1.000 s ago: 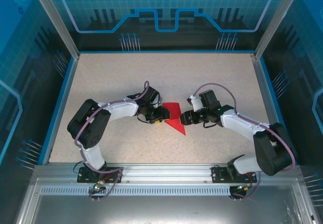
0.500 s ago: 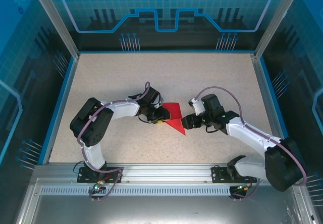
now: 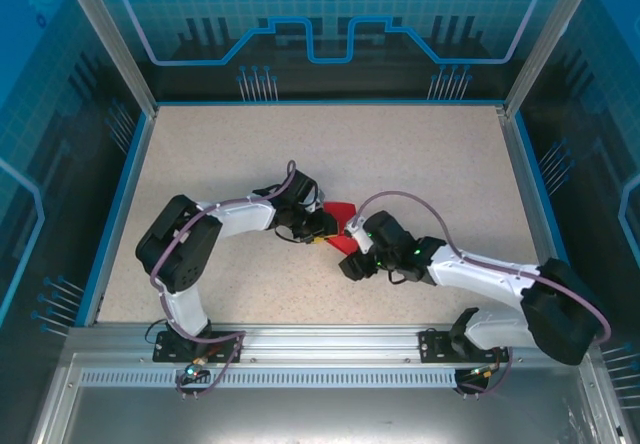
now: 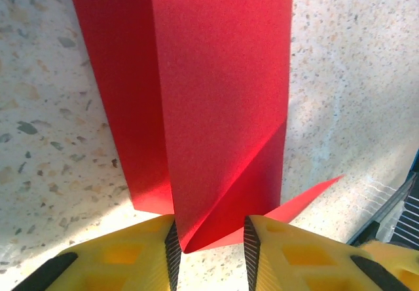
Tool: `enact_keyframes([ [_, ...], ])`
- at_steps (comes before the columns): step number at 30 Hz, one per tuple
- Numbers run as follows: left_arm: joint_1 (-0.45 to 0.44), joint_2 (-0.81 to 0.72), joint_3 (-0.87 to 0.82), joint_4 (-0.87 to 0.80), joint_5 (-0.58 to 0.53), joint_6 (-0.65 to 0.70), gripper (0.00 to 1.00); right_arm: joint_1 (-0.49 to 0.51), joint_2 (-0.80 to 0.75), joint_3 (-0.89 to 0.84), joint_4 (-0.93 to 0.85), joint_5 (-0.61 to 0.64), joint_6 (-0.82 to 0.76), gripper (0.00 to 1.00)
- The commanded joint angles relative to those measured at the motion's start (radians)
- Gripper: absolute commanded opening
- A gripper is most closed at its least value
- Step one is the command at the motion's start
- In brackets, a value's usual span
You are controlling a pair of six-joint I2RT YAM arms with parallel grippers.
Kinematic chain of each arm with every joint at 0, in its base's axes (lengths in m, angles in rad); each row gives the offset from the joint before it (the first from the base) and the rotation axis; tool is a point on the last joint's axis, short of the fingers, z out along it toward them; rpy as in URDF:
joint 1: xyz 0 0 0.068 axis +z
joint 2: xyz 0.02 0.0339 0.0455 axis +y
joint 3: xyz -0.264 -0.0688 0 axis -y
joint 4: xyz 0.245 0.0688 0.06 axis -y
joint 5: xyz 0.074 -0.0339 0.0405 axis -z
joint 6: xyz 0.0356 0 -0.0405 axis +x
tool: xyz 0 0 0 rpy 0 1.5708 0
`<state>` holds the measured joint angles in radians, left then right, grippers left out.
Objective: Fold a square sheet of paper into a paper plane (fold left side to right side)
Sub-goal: Fourth fold the wing at the center of the table.
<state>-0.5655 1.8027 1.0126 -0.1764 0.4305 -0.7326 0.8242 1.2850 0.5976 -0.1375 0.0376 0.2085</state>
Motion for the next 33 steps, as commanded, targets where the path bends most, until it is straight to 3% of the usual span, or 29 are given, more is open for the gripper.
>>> enact_keyframes([
  [1,0.001,-0.040,0.022,0.008,0.041,-0.028,0.34,0.040,0.062,0.047,0.038,0.130,-0.038,0.66],
  [7,0.001,-0.042,0.035,0.015,0.056,-0.048,0.34,0.053,0.145,0.078,0.058,0.183,-0.046,0.65],
  [21,0.000,-0.045,0.058,0.018,0.064,-0.082,0.34,0.055,0.236,0.101,0.072,0.246,-0.048,0.53],
  [33,0.001,-0.063,0.056,-0.006,0.046,-0.070,0.34,0.052,0.263,0.092,0.059,0.245,-0.027,0.29],
])
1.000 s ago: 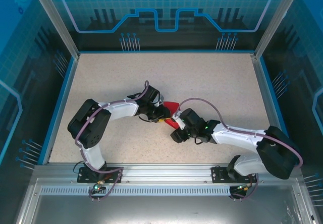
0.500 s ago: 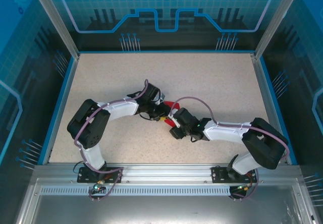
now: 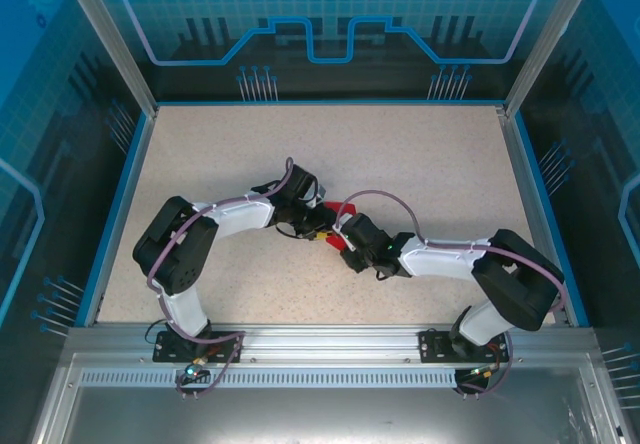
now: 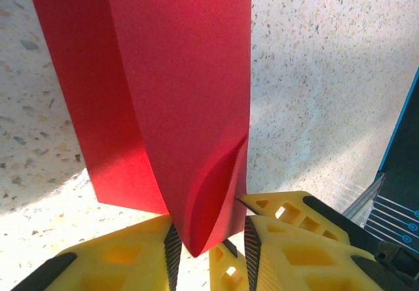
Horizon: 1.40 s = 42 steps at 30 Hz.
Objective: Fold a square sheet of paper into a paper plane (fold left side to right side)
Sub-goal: Fourth fold the wing at the center of the table.
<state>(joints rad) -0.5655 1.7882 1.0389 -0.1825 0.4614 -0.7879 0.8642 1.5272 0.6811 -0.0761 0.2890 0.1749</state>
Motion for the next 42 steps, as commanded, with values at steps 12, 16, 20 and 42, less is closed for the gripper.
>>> enact_keyframes([
  [12,0.016,-0.091,0.021,-0.039,-0.005,0.012,0.49,-0.011,0.013,-0.004,-0.005,-0.076,0.026,0.07],
  [16,0.035,-0.137,-0.002,-0.049,-0.016,0.028,0.55,-0.036,0.004,-0.013,-0.007,-0.145,0.038,0.04],
  [20,0.055,-0.183,-0.029,-0.062,-0.030,0.043,0.59,-0.064,-0.008,-0.021,-0.002,-0.213,0.047,0.03],
  [42,-0.003,-0.013,-0.019,0.015,0.022,0.041,0.33,-0.307,0.004,-0.089,0.139,-0.727,0.190,0.00],
])
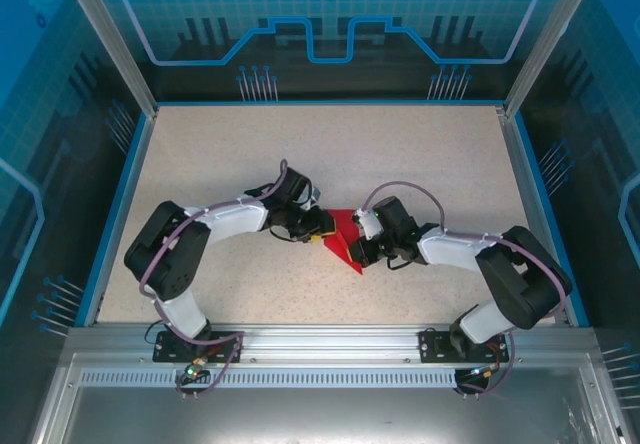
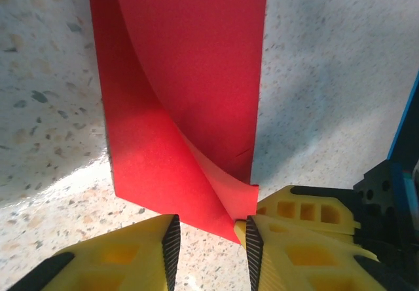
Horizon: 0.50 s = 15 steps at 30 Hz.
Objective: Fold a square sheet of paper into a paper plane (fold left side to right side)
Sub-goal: Fourth fold the wing at the center of the table.
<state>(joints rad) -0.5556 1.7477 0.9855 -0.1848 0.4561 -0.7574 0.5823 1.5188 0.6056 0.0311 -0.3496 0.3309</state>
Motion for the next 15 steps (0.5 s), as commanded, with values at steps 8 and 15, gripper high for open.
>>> enact_keyframes([
  [8,-0.033,0.094,0.078,0.018,0.024,0.001,0.31,-0.057,0.019,-0.042,0.056,-0.115,0.059,0.00],
  [15,-0.041,0.143,0.105,0.013,0.017,0.003,0.32,-0.064,0.024,-0.047,0.059,-0.115,0.065,0.00],
])
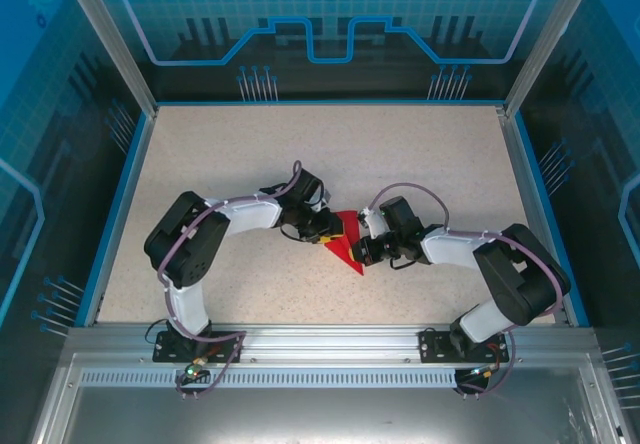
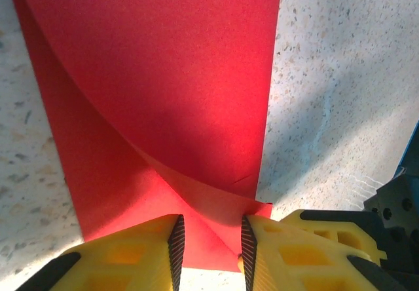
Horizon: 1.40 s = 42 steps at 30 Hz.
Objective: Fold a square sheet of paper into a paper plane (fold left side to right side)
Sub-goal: Fourth fold the wing at the center of the table.
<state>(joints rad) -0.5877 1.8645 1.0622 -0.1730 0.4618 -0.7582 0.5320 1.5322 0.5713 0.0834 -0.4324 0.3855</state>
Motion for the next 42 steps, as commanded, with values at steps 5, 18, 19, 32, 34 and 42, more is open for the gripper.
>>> enact_keyframes([
  [5,-0.013,0.044,0.033,0.004,0.007,0.002,0.35,-0.019,0.021,-0.014,0.006,-0.033,0.017,0.00],
  [18,-0.015,0.073,0.030,-0.010,-0.013,0.011,0.39,-0.047,0.004,-0.007,0.016,-0.095,0.036,0.21],
  [19,-0.014,0.073,0.030,-0.010,-0.013,0.011,0.39,-0.055,0.000,-0.006,0.023,-0.112,0.043,0.23],
  [32,-0.014,0.064,0.028,-0.010,-0.014,0.013,0.39,-0.153,0.089,0.049,0.073,-0.267,0.101,0.36],
  [34,-0.014,0.062,0.027,-0.009,-0.014,0.013,0.39,-0.151,0.115,0.059,0.092,-0.278,0.114,0.35],
  [42,-0.015,0.061,0.028,-0.010,-0.013,0.014,0.39,-0.148,0.186,0.098,0.095,-0.276,0.122,0.26],
])
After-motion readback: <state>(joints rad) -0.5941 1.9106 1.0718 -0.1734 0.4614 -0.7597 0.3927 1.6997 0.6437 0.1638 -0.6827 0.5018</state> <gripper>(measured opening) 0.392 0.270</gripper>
